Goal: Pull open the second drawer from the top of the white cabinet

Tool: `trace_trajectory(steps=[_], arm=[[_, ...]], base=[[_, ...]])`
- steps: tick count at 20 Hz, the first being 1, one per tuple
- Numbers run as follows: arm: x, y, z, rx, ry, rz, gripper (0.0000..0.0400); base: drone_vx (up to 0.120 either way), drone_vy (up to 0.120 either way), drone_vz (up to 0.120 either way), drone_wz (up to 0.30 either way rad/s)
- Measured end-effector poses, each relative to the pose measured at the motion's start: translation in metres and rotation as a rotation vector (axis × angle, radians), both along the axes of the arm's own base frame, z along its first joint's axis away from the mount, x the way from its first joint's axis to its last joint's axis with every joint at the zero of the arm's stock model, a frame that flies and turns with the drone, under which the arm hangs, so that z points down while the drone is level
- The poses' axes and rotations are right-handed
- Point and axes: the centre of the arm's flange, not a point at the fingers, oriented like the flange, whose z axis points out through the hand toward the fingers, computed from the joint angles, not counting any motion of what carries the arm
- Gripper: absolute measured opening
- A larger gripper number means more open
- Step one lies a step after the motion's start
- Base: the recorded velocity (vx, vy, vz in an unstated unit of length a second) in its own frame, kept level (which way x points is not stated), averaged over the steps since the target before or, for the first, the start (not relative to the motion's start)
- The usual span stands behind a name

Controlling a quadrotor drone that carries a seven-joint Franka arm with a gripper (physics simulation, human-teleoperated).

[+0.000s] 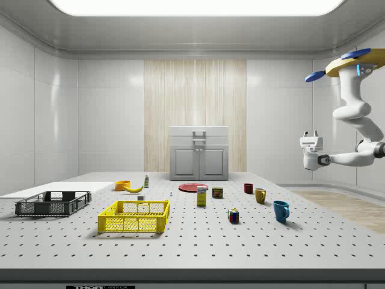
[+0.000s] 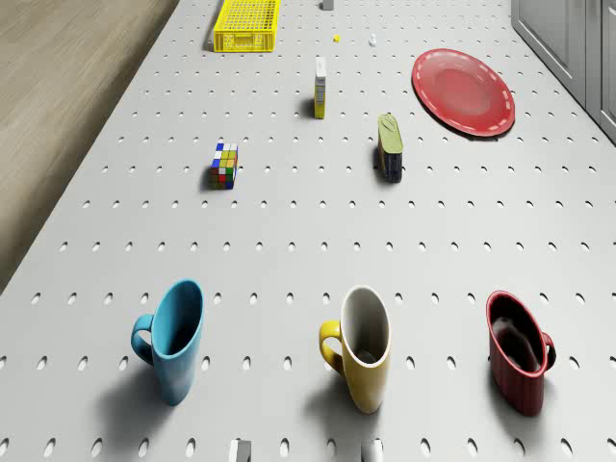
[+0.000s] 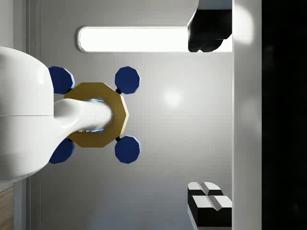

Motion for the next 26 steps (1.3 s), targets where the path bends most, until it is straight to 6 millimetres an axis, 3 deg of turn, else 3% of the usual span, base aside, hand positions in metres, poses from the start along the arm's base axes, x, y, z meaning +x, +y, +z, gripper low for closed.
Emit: trace_trajectory(steps=[4,10,20,22,26], arm=[[-0.004,0.0,0.03,0.0,-0.003,0.0,0.0329],[-0.002,0.0,0.066,0.0,-0.008,0.0,0.0306],[0.0,0.0,0.09,0.0,-0.016,0.0,0.0301],[0.0,-0.024,0.088,0.258,-0.013,-0.002,0.0303],[0.001,-0.074,0.058,0.846,-0.007,0.001,0.0307]], base=[[0.0,-0.03,0.0,0.0],[0.107,-0.12,0.04,0.0],[0.12,-0.12,0.12,0.0],[0.12,-0.12,0.06,0.0],[0.12,-0.12,0.0,0.0]])
